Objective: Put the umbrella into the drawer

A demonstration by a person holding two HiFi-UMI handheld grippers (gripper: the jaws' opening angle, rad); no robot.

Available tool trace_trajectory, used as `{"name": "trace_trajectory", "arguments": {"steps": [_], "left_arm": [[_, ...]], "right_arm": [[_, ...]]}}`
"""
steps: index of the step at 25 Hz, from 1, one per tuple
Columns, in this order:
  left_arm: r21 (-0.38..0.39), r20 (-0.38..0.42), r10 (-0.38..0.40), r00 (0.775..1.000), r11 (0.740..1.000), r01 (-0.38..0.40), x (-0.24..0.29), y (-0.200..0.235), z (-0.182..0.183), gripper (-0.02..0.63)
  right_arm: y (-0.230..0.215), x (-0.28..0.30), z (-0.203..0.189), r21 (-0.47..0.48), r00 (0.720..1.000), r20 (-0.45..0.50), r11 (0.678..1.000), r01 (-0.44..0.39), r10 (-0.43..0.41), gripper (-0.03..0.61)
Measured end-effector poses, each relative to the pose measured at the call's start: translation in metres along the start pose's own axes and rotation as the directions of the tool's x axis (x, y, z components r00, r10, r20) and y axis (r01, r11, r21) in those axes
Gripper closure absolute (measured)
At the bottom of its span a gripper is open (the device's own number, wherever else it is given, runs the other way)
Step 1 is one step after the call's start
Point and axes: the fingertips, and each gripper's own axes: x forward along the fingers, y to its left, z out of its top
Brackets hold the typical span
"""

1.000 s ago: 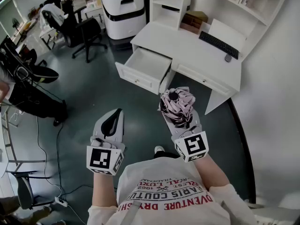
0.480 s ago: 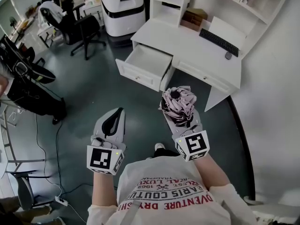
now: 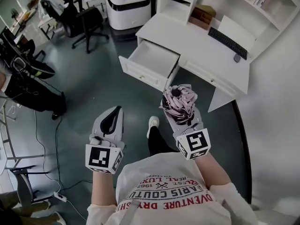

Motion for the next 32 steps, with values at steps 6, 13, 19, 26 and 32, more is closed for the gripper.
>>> {"name": "trace_trajectory", "arguments": {"steps": [6, 13, 19, 26, 32], "left_arm": [[-0.001, -0.028, 0.016, 0.999, 1.000, -0.016, 0.064, 0.041, -0.011, 0.610], [-0.004, -0.045, 0.016, 0.999, 1.000, -0.016, 0.191, 0.101, 0.001, 0.610], [0.004, -0.052, -0.034, 0.998, 0.999, 0.034, 0.294, 0.125, 0.015, 0.609], [-0.013, -0.079, -0.081, 0.994, 0.997, 0.080, 0.365, 0.148, 0.004, 0.610], [-0.039, -0.129, -0.184, 0.974, 0.983, 0.180, 0.417, 0.160, -0.014, 0.611]], "right_arm": [[-0.040, 0.077, -0.005, 0.024, 1.000, -0.018, 1.000, -0.017, 0.017, 0.374], [-0.116, 0.191, 0.003, 0.030, 0.999, -0.040, 0.999, -0.024, 0.025, 0.374], [-0.185, 0.264, 0.013, 0.054, 0.999, -0.050, 0.998, -0.014, 0.017, 0.373], [-0.226, 0.312, -0.007, 0.077, 0.993, -0.118, 0.997, 0.019, -0.010, 0.371], [-0.240, 0.341, -0.034, 0.107, 0.977, -0.207, 0.991, 0.075, -0.052, 0.370]]}}
